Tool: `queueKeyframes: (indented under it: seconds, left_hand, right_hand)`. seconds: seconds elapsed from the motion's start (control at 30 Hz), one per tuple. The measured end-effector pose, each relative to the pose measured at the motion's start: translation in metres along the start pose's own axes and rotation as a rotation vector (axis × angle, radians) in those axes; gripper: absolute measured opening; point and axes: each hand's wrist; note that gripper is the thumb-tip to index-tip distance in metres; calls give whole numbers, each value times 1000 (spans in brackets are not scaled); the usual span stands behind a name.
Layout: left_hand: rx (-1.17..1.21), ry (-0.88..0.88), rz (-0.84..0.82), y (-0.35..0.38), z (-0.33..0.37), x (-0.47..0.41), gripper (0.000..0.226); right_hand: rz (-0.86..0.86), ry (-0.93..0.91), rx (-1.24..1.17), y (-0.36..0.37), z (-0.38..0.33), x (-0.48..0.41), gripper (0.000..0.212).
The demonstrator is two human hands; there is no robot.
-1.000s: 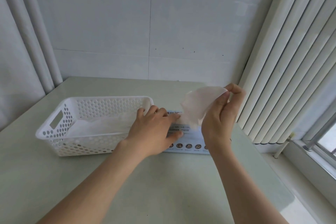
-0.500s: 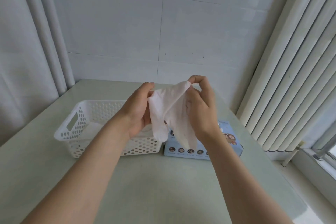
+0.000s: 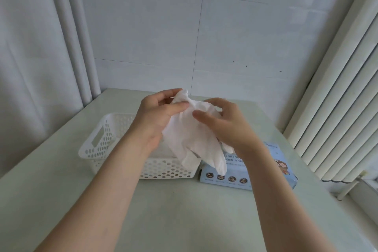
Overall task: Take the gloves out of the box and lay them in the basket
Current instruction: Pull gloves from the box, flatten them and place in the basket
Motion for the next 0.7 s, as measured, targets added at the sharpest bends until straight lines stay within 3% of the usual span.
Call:
queueKeyframes:
  seconds: [0.13, 0.27, 0.47, 0.63, 0.7]
  left_hand:
    - [-229, 36, -115, -7, 5, 6, 21]
    - [-340, 92, -148, -16, 8, 5, 34]
    - [-22, -27, -262, -25, 17, 4, 21]
    - [-192, 45, -46, -24, 0, -7, 29]
    - [-301, 137, 43, -25, -6, -11, 25]
  right_hand:
    - [27, -21, 52, 1, 1, 0, 17]
    - [-10, -13, 9, -2, -1, 3, 11]
    - [-2, 49, -3, -3, -3, 3, 25]
    - [-190, 178, 73, -17, 1, 5, 17]
    - [-230, 196, -1, -25, 9, 3, 34]
Point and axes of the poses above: each hand's wrist, its own x-axis away from the middle knuckle, its own y-axis out of the palm, z = x × y, and after that the axes turned 4 degrees about -x, right-handed
